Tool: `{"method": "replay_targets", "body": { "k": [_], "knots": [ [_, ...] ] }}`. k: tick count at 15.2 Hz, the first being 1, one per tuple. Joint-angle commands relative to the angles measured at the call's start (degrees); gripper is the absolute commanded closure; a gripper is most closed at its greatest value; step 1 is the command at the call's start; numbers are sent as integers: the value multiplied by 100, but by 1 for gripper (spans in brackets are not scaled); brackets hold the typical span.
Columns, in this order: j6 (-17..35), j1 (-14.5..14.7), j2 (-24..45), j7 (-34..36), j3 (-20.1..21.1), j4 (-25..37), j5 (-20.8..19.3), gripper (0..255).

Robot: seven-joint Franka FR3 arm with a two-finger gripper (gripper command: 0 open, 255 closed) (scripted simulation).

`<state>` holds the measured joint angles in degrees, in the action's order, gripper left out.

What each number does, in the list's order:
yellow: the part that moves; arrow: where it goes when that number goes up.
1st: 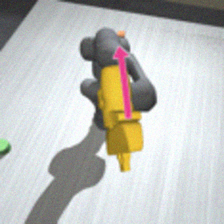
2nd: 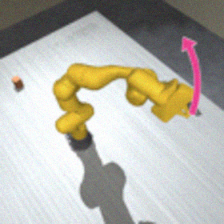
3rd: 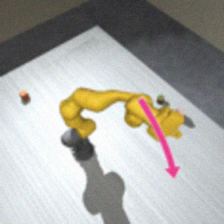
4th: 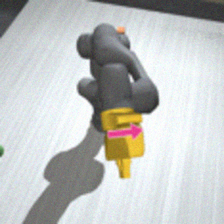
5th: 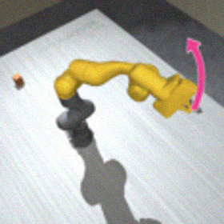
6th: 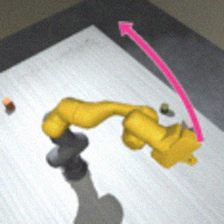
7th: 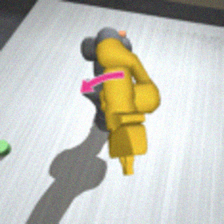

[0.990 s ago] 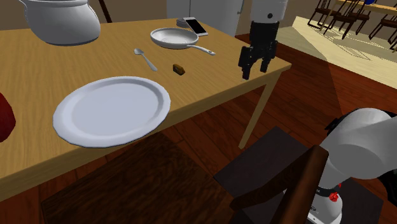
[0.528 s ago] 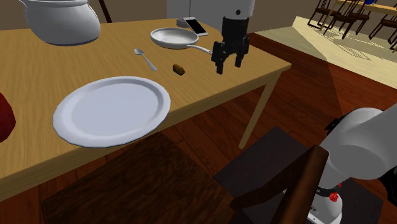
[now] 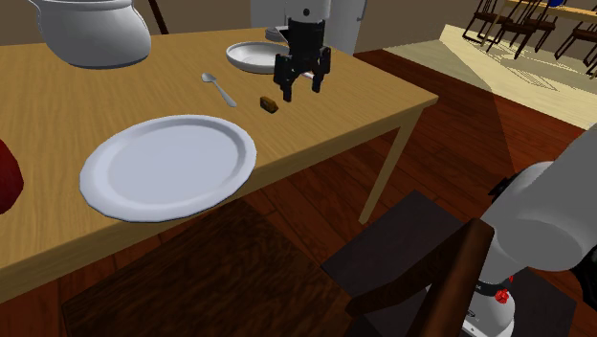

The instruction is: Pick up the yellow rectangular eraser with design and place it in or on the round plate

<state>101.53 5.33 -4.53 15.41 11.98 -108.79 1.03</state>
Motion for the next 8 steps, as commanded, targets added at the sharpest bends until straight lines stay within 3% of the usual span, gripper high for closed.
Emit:
{"method": "replay_targets", "body": {
  "k": [1,7,8],
  "knots": [
    [30,57,396,96,79,445,-88,0],
    [-85,290,1613,328,238,1974,-430,0],
    [-7,292,1611,328,233,1895,-429,0]
  ]
}}
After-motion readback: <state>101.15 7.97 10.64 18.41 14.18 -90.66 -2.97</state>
